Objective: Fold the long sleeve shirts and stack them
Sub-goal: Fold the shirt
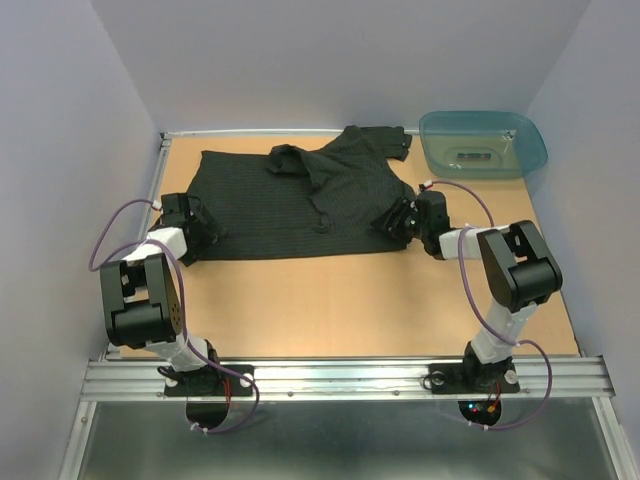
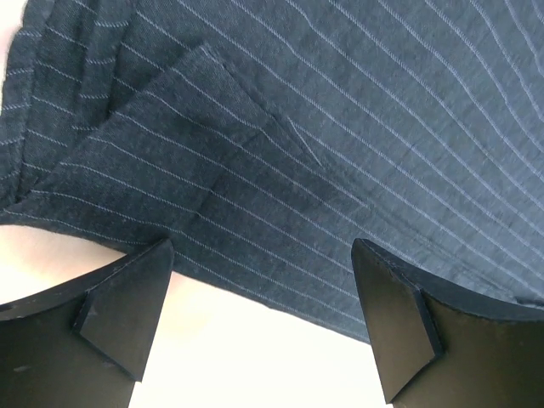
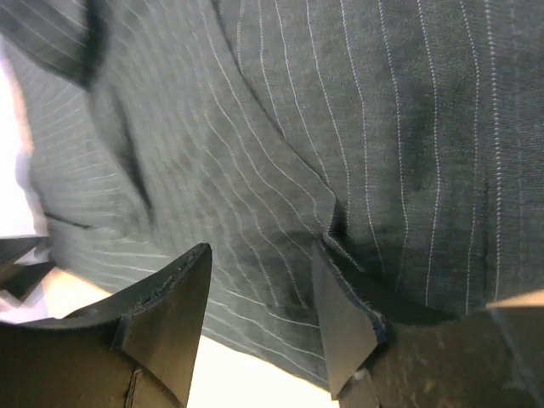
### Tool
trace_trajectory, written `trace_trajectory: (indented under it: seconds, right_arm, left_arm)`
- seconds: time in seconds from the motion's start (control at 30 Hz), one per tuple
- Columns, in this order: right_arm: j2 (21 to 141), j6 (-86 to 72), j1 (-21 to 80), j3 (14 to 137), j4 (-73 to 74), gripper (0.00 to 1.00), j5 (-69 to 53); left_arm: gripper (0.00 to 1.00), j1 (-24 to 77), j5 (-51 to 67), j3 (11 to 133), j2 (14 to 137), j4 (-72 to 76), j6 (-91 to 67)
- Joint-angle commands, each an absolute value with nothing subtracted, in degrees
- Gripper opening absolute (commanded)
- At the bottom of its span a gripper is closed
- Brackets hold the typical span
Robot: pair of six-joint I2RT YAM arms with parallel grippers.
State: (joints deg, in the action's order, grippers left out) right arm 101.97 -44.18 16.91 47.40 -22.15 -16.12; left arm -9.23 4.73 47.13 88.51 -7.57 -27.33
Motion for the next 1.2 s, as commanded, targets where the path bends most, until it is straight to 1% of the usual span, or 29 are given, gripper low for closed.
trace_trajectory:
  seconds: [0.0,0.17,0.33,0.43,0.53,0.57,0.67,0.7,0.77,0.87,0.93,1.03,1.17]
  right_arm:
    - [103.3,-47.5,14.4,42.8,-27.4,0.57,-14.5]
    - [102.4,-49.7,11.6,38.2,-27.7,0.57,-12.7]
    - [98.4,-50.1,10.6,33.0,-27.6,0.57,-10.8]
    - [93.8,-50.8,9.0,28.7,-26.4,0.57,-9.8]
    - [86.0,-49.9,6.2,26.1,-20.0,0.57,-6.3]
    - [86.0,-49.1,5.7,26.1,-17.8,0.57,-6.3]
    - [79.3,-46.9,4.3,24.9,-11.0,0.57,-3.4]
    - [75.8,-45.6,4.3,24.8,-8.1,0.57,-2.2]
    - [72.4,-44.3,4.3,24.8,-5.4,0.57,-1.2]
    - [66.4,-40.4,4.2,26.0,-2.1,0.58,-3.8]
    - [64.5,-36.7,4.3,27.6,-0.2,0.61,-6.0]
    - [63.4,-32.4,4.3,32.8,3.9,0.63,-10.9]
    - [62.4,-31.9,5.6,35.3,5.2,0.64,-15.4]
  left_arm:
    - [0.99,-9.9,6.6,46.9,90.7,-6.9,-27.7]
    - [0.99,-10.0,8.3,45.4,90.6,-7.1,-28.1]
    - [0.99,-10.0,9.5,42.8,89.0,-7.6,-27.9]
    - [0.99,-10.0,13.3,40.3,87.5,-7.4,-28.1]
    - [0.99,-9.9,16.3,36.2,83.2,-7.4,-29.1]
    - [0.99,-9.9,17.1,36.2,83.1,-7.6,-29.1]
    - [0.99,-9.8,19.3,30.9,76.7,-7.8,-30.7]
    - [0.98,-9.2,19.7,30.2,73.0,-7.8,-32.1]
    - [0.98,-7.7,21.4,29.5,69.6,-8.3,-33.0]
    - [0.98,-7.1,21.2,31.3,64.4,-11.3,-33.1]
    - [0.98,-7.0,19.5,32.8,61.1,-13.5,-31.3]
    - [0.98,-7.0,14.0,36.1,57.1,-17.8,-28.8]
    - [0.98,-7.1,11.1,41.0,55.5,-19.2,-26.2]
